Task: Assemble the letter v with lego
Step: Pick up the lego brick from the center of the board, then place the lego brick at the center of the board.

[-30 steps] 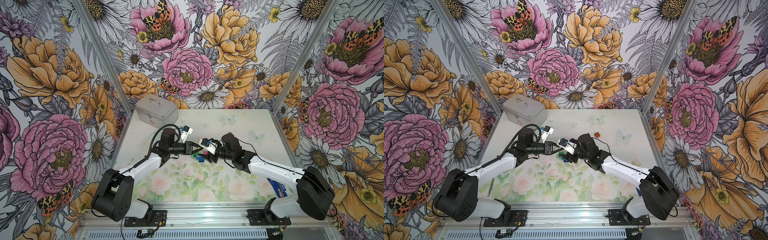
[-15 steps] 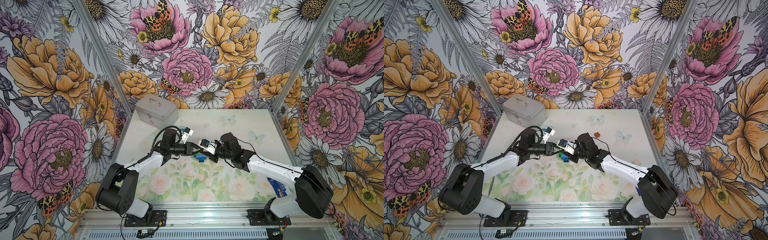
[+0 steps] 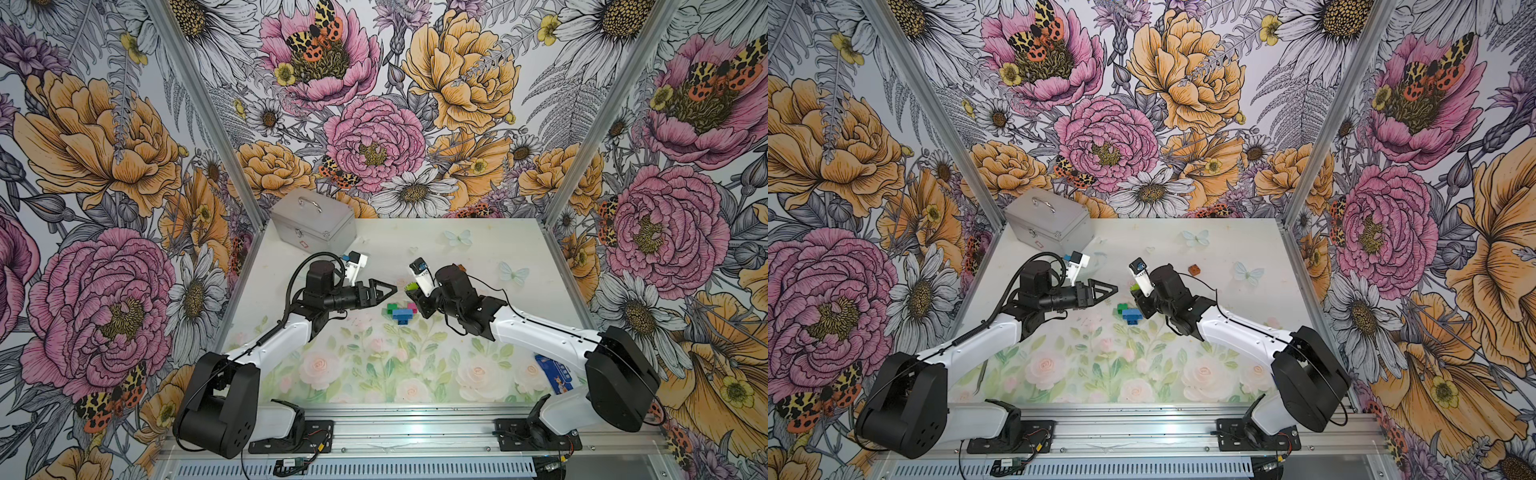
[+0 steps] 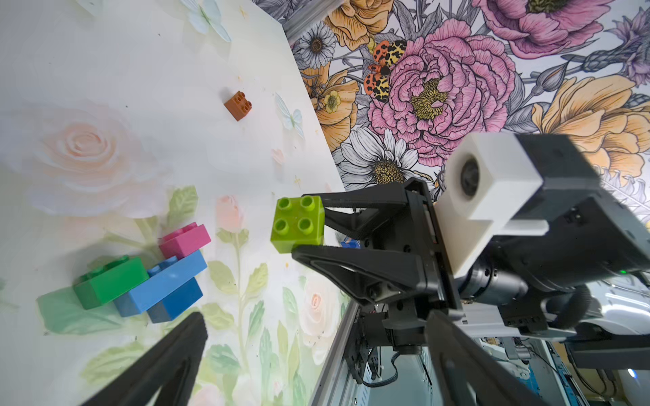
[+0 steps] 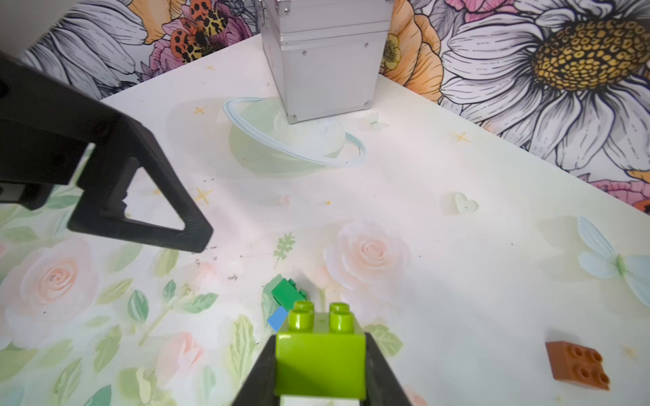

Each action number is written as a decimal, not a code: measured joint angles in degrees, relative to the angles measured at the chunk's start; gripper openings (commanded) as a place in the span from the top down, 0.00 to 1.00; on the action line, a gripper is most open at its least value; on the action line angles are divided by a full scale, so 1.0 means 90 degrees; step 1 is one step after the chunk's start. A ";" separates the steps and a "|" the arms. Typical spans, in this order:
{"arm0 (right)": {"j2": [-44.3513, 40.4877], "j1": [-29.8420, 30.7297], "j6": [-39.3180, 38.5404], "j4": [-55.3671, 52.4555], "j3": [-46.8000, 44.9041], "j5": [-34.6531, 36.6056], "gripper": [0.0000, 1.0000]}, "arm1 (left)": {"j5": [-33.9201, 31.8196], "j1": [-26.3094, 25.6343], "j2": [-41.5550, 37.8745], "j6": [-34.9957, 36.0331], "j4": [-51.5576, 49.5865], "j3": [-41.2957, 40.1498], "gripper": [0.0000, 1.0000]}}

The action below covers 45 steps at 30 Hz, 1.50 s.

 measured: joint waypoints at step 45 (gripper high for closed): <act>0.3368 -0.0138 0.3177 -0.2545 0.2620 0.1197 0.68 | -0.3565 -0.0661 0.0665 0.0724 -0.2720 0.0029 0.10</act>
